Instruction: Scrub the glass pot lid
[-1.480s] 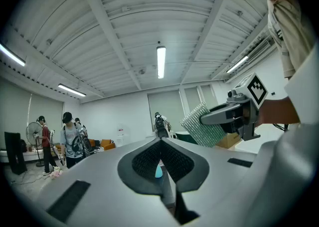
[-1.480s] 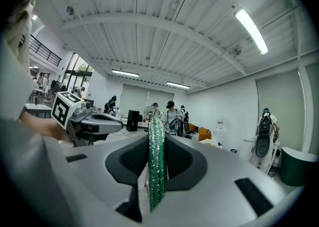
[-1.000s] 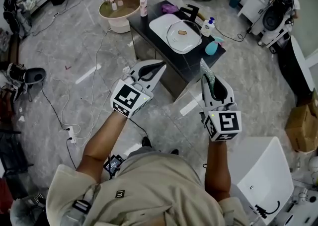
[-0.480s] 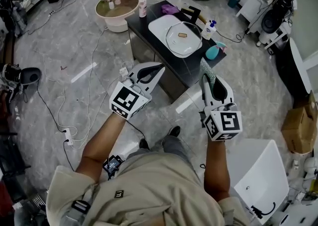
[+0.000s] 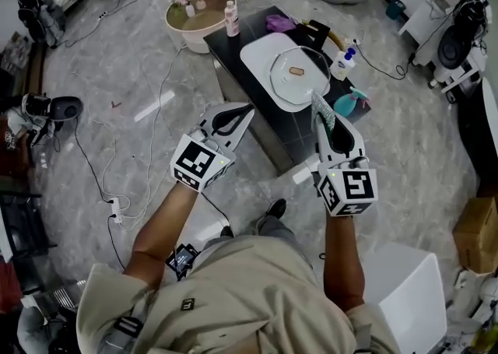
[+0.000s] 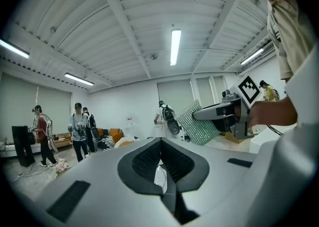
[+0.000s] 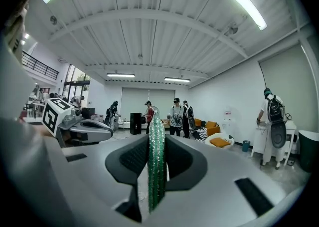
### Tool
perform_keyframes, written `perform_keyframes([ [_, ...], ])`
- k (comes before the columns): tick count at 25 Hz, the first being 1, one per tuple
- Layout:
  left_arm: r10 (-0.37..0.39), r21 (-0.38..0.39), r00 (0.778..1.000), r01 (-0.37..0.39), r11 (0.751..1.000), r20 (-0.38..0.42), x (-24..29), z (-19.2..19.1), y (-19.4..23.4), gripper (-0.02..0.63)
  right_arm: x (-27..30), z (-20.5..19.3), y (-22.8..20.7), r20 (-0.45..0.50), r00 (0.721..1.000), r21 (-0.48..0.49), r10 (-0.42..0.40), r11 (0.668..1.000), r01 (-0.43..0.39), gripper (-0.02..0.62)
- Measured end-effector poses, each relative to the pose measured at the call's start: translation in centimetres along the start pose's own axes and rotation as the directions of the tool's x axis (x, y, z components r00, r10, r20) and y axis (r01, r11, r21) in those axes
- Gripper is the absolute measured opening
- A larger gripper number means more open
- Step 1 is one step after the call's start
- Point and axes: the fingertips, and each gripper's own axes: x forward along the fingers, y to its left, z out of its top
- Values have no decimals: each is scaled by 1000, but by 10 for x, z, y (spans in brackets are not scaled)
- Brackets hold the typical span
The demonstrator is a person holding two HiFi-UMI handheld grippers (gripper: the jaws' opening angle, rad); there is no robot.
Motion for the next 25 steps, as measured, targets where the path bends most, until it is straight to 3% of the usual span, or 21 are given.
perform_keyframes([
  [10,32,16,999,-32,999,-20,112,18,-3,14,40,8,-102,9,998,11,59,998,-59,87],
  [17,-13,45,999,15,999,-39,166,21,-6,14,49,-10,-143,-3,999,60,32,998,-32,88],
  [25,-75,11,997,75,997,-2,223,14,34,14,70,-25,-166,-62,997,46,-51,998,54,89],
])
